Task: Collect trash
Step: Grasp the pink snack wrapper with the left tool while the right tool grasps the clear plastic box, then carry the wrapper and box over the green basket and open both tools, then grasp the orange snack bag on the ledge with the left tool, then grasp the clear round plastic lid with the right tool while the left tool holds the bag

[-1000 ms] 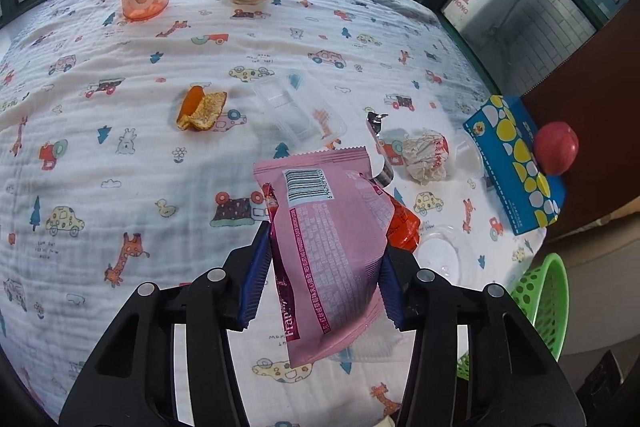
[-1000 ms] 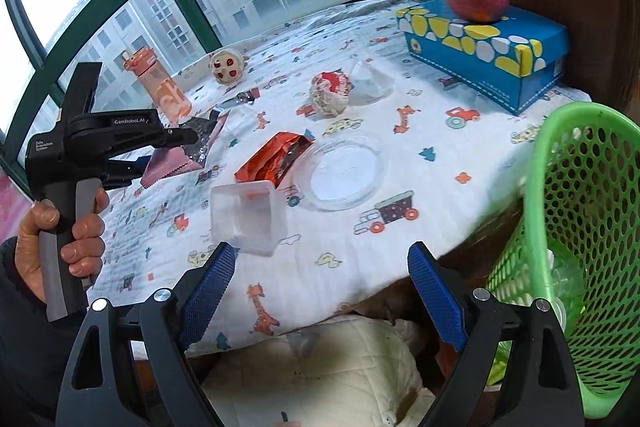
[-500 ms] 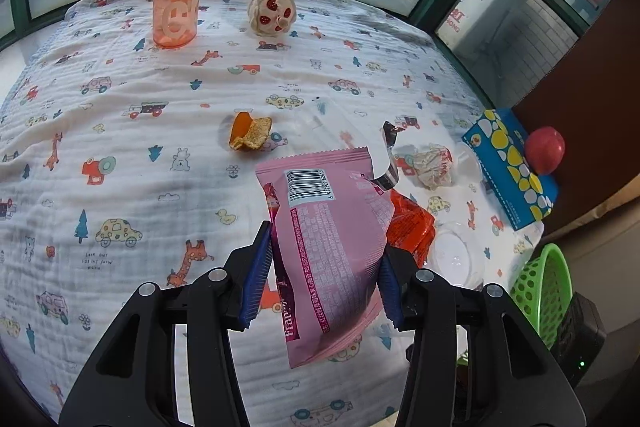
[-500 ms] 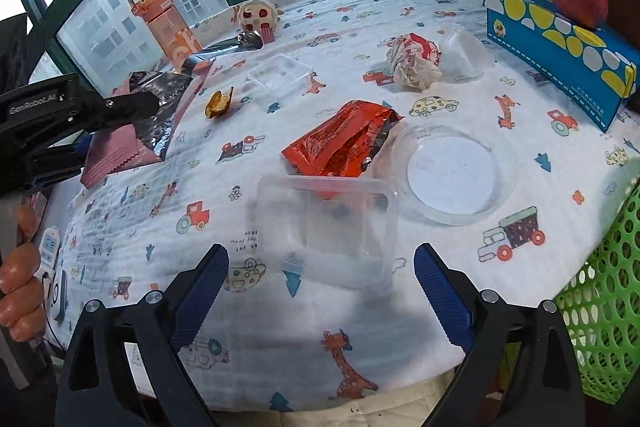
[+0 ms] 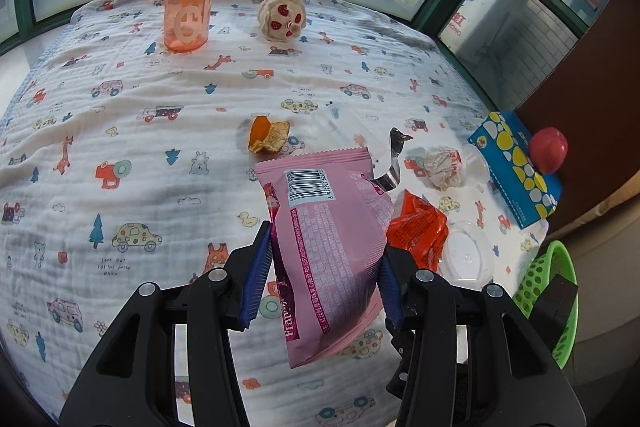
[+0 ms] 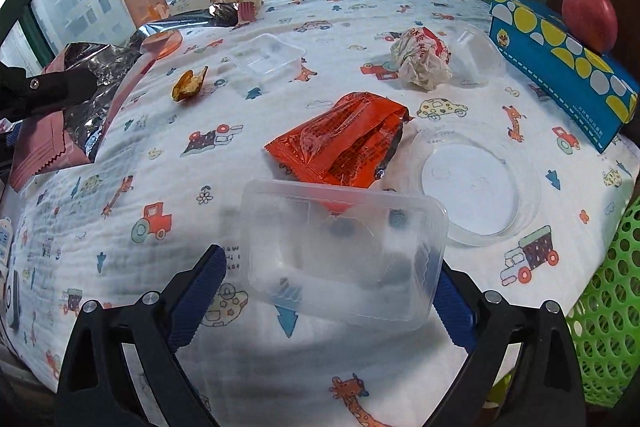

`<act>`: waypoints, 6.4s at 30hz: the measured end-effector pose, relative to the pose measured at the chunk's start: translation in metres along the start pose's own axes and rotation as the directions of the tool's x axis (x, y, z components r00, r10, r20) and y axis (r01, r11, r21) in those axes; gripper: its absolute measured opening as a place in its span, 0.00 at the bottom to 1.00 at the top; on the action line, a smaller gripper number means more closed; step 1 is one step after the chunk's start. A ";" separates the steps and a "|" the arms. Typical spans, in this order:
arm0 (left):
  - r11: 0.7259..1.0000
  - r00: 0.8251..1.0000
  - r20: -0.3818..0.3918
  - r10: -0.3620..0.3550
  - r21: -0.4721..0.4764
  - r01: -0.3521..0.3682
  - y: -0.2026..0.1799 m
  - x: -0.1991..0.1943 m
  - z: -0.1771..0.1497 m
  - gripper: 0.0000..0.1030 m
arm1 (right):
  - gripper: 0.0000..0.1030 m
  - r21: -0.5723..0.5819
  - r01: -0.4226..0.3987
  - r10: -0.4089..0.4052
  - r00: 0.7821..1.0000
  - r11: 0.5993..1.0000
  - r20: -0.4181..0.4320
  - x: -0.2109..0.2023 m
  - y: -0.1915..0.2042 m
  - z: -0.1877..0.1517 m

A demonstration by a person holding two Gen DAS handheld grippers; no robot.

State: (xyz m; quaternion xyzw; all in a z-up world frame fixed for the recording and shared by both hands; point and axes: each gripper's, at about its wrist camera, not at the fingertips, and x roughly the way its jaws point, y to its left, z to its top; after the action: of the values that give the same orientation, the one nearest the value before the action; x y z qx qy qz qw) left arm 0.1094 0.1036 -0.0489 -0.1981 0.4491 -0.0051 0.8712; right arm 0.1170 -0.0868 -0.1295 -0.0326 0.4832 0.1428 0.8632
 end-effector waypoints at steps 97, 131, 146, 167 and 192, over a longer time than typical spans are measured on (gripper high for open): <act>0.732 0.941 -0.232 -0.246 0.592 0.337 -0.351 0.051 -0.122 0.78 | 0.87 0.584 0.156 -0.324 0.926 0.797 0.194 -0.221 -0.322 -0.139; 0.908 0.988 -0.139 0.060 0.418 0.004 -0.137 0.128 -0.015 0.76 | 0.87 0.385 0.044 -0.125 0.974 0.922 0.190 -0.155 -0.219 -0.060; 0.909 0.984 -0.165 0.069 0.418 0.006 -0.118 0.141 -0.019 0.58 | 0.87 0.326 0.022 -0.079 0.984 0.945 0.161 -0.133 -0.195 -0.047; 0.932 0.997 -0.038 0.064 0.359 -0.046 -0.079 0.066 -0.012 0.44 | 0.87 0.132 -0.041 0.029 0.996 0.990 0.087 -0.058 -0.124 -0.001; 0.952 0.998 -0.014 0.053 0.304 -0.046 -0.053 0.039 -0.007 0.44 | 0.87 -0.045 0.050 -0.050 0.999 0.998 -0.004 0.019 -0.087 0.033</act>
State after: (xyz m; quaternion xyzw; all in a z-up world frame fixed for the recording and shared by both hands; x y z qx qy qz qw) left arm 0.1364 0.0449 -0.0643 -0.0507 0.4575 -0.0542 0.8861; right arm 0.1779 -0.1590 -0.1348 -0.0644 0.4809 0.1319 0.8644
